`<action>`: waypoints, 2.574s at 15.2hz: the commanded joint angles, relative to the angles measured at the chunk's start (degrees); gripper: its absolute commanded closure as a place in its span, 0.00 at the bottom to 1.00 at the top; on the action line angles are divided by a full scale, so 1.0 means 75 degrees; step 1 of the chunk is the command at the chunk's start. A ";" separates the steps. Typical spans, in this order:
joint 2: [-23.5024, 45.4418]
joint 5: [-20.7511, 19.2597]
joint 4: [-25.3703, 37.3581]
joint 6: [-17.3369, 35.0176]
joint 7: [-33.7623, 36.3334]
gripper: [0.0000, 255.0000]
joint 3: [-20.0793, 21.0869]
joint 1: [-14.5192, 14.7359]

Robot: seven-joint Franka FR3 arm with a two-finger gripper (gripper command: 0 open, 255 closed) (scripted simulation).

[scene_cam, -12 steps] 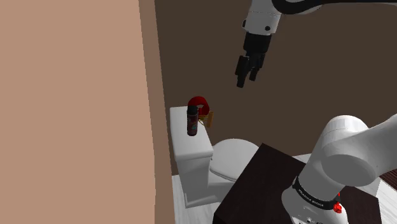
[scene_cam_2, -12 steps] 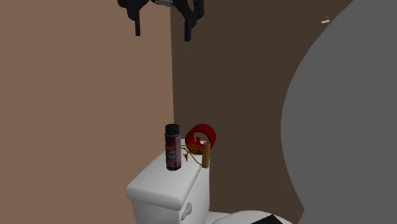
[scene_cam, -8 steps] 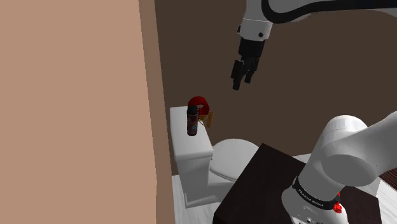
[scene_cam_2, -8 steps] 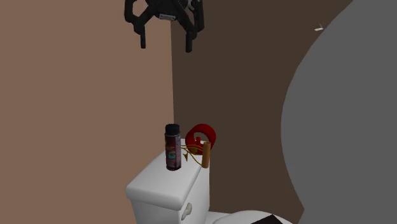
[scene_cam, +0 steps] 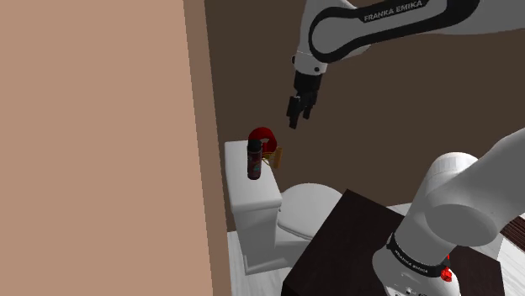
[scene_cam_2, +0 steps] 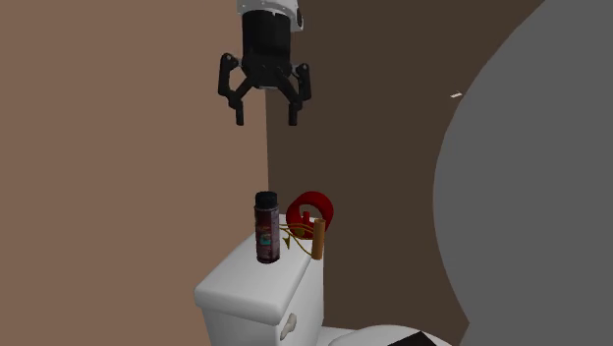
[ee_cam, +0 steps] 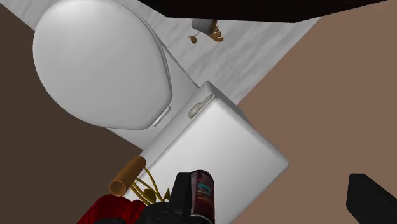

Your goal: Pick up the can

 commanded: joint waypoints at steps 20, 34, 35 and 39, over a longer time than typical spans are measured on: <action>0.6123 0.0869 0.3392 0.2849 -0.2728 0.00 -0.0449 -0.0114; 0.6661 0.0996 0.3287 0.3489 -0.2831 1.00 -0.0377 -0.0168; 0.6660 0.0996 0.3284 0.3490 -0.2832 1.00 -0.0378 -0.0168; 0.6655 0.0994 0.3281 0.3489 -0.2823 1.00 -0.0376 -0.0162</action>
